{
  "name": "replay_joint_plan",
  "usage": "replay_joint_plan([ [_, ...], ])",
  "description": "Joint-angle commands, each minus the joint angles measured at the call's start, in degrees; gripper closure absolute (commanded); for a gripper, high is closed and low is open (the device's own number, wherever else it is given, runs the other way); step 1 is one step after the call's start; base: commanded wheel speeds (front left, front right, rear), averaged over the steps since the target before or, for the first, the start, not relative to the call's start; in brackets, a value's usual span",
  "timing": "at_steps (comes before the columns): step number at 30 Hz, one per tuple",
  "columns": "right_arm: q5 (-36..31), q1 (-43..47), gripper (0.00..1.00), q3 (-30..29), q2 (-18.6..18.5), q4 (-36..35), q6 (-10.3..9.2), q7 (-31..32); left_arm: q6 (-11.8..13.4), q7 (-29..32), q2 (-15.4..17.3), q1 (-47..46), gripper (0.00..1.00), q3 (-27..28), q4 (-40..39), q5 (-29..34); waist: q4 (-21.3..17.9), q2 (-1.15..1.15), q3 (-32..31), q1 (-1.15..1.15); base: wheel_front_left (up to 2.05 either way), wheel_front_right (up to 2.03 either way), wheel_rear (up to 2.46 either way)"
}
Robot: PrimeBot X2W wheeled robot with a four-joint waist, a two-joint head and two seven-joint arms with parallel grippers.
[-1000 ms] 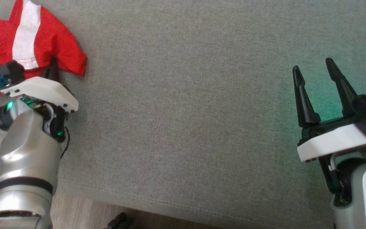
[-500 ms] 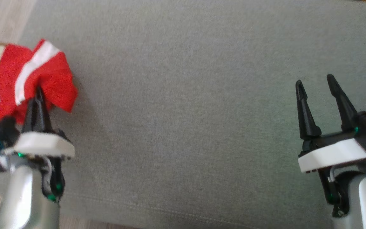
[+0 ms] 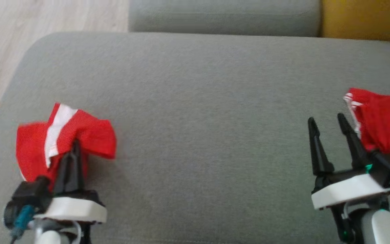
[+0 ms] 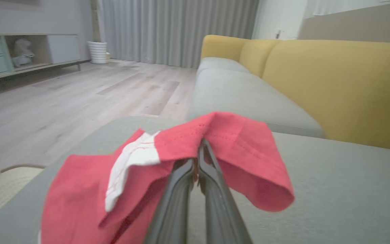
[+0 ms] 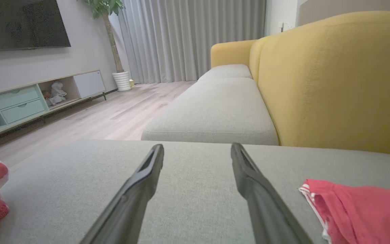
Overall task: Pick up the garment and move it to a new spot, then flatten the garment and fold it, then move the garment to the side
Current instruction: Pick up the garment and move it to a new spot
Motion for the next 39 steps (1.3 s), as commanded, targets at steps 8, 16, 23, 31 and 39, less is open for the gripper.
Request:
replay_joint_plan([
  [8,2.1,-0.5,0.0,3.6,-0.1,1.5,0.37,-2.0,-3.5,0.8,-1.0,-5.4,1.0,-6.0,0.3,0.9,-10.0,0.0,-2.4,0.01,0.0,0.0,0.0],
  [16,3.5,-1.1,0.0,3.9,-0.1,1.7,0.37,-1.9,-6.5,0.2,-2.2,-13.3,1.0,-15.1,6.5,1.5,-16.4,0.0,0.1,0.01,0.0,0.0,0.0],
  [23,4.1,-2.2,0.0,4.0,-0.1,1.9,0.37,-2.8,-8.0,-0.1,-2.7,-20.9,1.0,-24.2,15.7,1.2,-20.9,0.0,4.2,0.01,0.0,0.0,0.0],
  [31,4.8,-3.0,0.0,3.8,-0.1,3.2,0.37,-3.9,-7.6,-1.2,-2.7,-24.3,0.0,-31.1,23.6,-2.2,-21.7,0.0,5.7,0.01,0.0,0.0,0.0],
  [39,3.7,-2.9,0.0,3.1,-0.1,3.4,0.37,-3.5,-5.3,-1.9,-2.3,-21.3,0.0,-31.5,19.3,-3.1,-17.9,0.0,3.1,0.01,0.0,0.0,0.0],
])
